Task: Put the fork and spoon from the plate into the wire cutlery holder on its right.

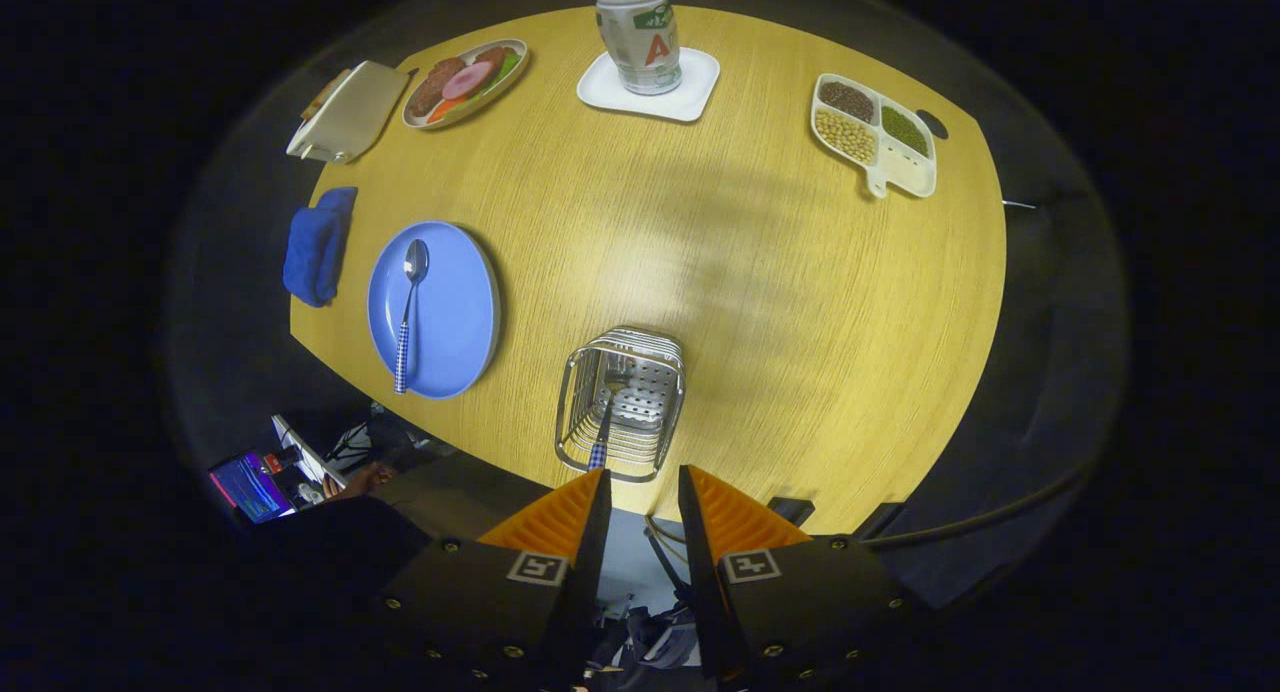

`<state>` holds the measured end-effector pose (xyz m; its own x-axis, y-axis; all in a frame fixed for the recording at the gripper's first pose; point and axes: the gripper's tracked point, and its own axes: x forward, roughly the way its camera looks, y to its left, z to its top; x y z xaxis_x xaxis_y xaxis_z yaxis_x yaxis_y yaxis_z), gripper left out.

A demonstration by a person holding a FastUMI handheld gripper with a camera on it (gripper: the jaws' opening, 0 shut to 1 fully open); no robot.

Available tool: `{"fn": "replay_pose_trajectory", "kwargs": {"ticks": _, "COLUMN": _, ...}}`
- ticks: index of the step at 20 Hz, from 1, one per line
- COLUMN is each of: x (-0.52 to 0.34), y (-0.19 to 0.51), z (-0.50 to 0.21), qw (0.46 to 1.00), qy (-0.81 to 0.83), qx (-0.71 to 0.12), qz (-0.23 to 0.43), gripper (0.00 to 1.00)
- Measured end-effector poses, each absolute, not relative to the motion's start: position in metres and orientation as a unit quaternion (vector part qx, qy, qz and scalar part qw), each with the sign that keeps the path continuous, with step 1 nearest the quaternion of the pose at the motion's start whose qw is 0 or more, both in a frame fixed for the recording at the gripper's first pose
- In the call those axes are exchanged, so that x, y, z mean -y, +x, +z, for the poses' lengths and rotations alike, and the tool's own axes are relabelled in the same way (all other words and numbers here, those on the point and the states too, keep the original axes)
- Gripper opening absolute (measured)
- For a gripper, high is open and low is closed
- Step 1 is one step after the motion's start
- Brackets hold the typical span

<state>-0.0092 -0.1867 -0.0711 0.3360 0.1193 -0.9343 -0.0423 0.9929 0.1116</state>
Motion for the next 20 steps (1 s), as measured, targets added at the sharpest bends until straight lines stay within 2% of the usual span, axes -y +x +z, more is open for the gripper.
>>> {"fn": "replay_pose_trajectory", "kwargs": {"ticks": 4, "x": 0.167, "y": -0.043, "z": -0.057, "qw": 0.850, "qy": 0.057, "qx": -0.521, "qz": 0.045, "gripper": 0.56}}
{"fn": "replay_pose_trajectory", "kwargs": {"ticks": 5, "x": 0.156, "y": -0.050, "z": -0.054, "qw": 0.858, "qy": 0.064, "qx": -0.507, "qz": 0.045, "gripper": 0.71}}
{"fn": "replay_pose_trajectory", "kwargs": {"ticks": 6, "x": 0.143, "y": -0.060, "z": -0.053, "qw": 0.866, "qy": 0.071, "qx": -0.493, "qz": 0.046, "gripper": 0.74}}
{"fn": "replay_pose_trajectory", "kwargs": {"ticks": 10, "x": 0.095, "y": -0.087, "z": -0.057, "qw": 0.889, "qy": 0.064, "qx": -0.452, "qz": 0.036, "gripper": 0.79}}
{"fn": "replay_pose_trajectory", "kwargs": {"ticks": 15, "x": 0.013, "y": -0.098, "z": -0.082, "qw": 0.891, "qy": 0.066, "qx": -0.445, "qz": 0.059, "gripper": 0.97}}
{"fn": "replay_pose_trajectory", "kwargs": {"ticks": 20, "x": -0.050, "y": -0.070, "z": -0.096, "qw": 0.892, "qy": 0.089, "qx": -0.437, "qz": 0.079, "gripper": 0.98}}
